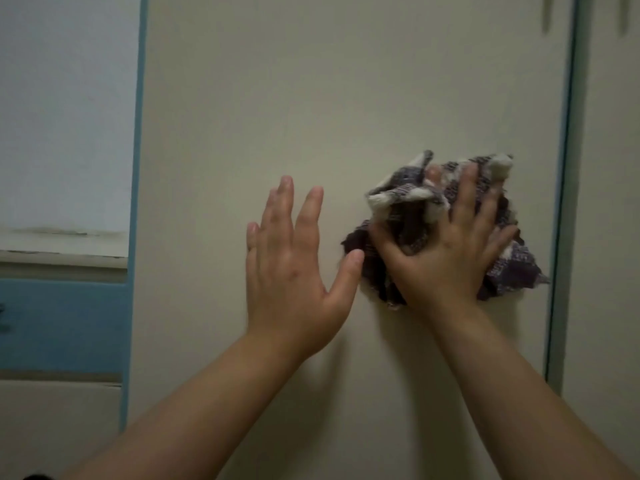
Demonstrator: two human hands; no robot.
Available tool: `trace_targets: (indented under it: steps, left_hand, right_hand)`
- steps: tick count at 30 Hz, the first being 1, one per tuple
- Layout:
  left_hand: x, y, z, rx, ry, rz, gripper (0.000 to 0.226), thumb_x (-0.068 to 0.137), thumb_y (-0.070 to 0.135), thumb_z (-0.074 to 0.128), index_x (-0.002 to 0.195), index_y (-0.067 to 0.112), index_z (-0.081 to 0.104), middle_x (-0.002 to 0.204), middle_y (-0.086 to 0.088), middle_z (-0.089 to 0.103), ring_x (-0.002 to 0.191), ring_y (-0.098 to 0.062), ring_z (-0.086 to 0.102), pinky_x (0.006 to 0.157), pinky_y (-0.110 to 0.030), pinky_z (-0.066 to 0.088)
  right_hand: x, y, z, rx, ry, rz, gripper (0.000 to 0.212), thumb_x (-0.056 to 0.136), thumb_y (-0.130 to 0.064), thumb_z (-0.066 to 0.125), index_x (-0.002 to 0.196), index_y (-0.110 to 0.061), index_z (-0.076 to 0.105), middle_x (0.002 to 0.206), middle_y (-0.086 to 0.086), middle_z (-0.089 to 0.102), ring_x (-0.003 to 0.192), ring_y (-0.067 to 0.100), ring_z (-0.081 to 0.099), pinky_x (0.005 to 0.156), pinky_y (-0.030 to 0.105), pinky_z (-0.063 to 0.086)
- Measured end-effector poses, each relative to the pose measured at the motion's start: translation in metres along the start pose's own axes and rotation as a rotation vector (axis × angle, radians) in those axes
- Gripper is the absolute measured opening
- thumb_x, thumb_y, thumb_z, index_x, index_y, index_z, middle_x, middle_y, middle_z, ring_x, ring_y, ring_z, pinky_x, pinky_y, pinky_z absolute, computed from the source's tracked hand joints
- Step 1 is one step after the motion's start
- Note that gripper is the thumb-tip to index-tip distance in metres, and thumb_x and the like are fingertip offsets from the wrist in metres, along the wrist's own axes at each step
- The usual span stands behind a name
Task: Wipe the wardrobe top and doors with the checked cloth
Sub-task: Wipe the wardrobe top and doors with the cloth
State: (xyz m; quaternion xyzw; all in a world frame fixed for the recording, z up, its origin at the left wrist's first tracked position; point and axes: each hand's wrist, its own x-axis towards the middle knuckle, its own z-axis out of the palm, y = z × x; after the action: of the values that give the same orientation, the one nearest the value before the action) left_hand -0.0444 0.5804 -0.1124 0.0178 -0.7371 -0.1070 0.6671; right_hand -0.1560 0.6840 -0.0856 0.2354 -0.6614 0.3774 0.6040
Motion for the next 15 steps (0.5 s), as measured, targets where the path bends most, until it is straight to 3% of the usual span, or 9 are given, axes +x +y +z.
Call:
trace_targets:
  steps: [5,10,12,15]
  left_hand:
    - [0.047,0.010,0.000,-0.084,0.021,0.046,0.072,0.080,0.046,0.045,0.141,0.012,0.029,0.151,-0.015,0.025,0.140,-0.026,0.020,0.109,-0.056,0.025]
    - [0.114,0.025,-0.005,-0.129,-0.006,0.085,0.072,0.077,0.044,0.048,0.140,0.017,0.023,0.151,-0.013,0.025,0.140,-0.020,0.017,0.110,-0.053,0.026]
    - [0.142,0.029,-0.009,-0.143,-0.009,0.107,0.072,0.077,0.042,0.049,0.140,0.015,0.025,0.151,-0.015,0.025,0.139,-0.019,0.018,0.113,-0.045,0.023]
    - [0.191,0.035,-0.016,-0.195,-0.056,0.115,0.073,0.077,0.040,0.050,0.140,0.018,0.021,0.152,-0.014,0.021,0.139,-0.010,0.014,0.109,-0.013,0.017]
  right_hand:
    - [0.038,-0.029,0.011,-0.010,0.001,-0.048,0.091,0.066,-0.077,0.036,0.145,-0.033,0.027,0.157,0.007,0.016,0.143,0.036,0.007,0.105,0.066,-0.003]
    - [0.099,-0.053,0.022,-0.038,0.050,-0.082,0.085,0.071,-0.074,0.038,0.143,-0.029,0.035,0.154,0.010,0.025,0.140,0.037,0.015,0.105,0.065,0.001]
    - [0.124,-0.061,0.023,-0.053,0.065,-0.092,0.083,0.072,-0.073,0.039,0.142,-0.029,0.037,0.153,0.010,0.027,0.140,0.038,0.017,0.105,0.066,0.003]
    - [0.169,-0.072,0.023,-0.022,0.070,-0.078,0.083,0.070,-0.070,0.041,0.142,-0.029,0.038,0.153,0.010,0.028,0.140,0.037,0.017,0.105,0.065,0.003]
